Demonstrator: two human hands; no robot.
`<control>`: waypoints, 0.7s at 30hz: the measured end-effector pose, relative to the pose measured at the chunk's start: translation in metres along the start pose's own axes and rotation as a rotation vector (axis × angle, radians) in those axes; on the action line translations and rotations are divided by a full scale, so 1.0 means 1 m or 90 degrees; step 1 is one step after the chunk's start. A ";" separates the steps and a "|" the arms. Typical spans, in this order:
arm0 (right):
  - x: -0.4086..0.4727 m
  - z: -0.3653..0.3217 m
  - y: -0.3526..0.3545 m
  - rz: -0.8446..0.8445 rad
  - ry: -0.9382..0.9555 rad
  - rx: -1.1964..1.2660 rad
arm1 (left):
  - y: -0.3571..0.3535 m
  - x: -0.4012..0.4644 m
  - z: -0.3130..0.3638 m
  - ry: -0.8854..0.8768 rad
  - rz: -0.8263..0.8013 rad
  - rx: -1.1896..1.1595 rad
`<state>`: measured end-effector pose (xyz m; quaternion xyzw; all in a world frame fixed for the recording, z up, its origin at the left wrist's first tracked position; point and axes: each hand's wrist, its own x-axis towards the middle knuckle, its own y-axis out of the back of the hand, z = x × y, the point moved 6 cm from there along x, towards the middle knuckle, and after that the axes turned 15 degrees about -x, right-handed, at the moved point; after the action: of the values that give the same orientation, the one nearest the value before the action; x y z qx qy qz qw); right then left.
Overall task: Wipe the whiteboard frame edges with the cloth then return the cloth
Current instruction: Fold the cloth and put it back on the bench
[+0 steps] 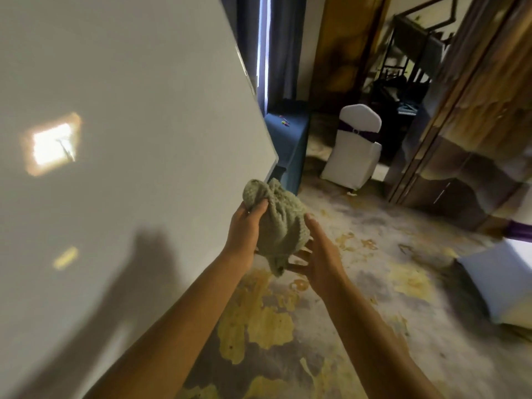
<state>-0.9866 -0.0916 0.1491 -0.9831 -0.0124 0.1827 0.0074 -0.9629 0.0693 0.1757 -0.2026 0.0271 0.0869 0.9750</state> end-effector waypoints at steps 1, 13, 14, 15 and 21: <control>0.013 -0.002 -0.002 -0.036 -0.011 0.031 | -0.008 0.015 -0.003 0.008 -0.012 0.002; 0.213 -0.059 0.093 0.117 0.046 0.228 | -0.101 0.200 -0.068 0.101 -0.032 -0.016; 0.234 -0.064 0.104 0.112 0.037 0.233 | -0.113 0.221 -0.079 0.128 -0.046 -0.015; 0.254 -0.071 0.114 0.109 0.028 0.225 | -0.126 0.240 -0.089 0.162 -0.063 -0.013; 0.371 -0.138 0.171 0.069 -0.021 0.207 | -0.212 0.351 -0.117 0.312 -0.135 -0.076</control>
<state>-0.5872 -0.2541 0.1415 -0.9650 0.0701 0.1987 0.1562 -0.5817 -0.1131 0.1203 -0.2761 0.2355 -0.0655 0.9295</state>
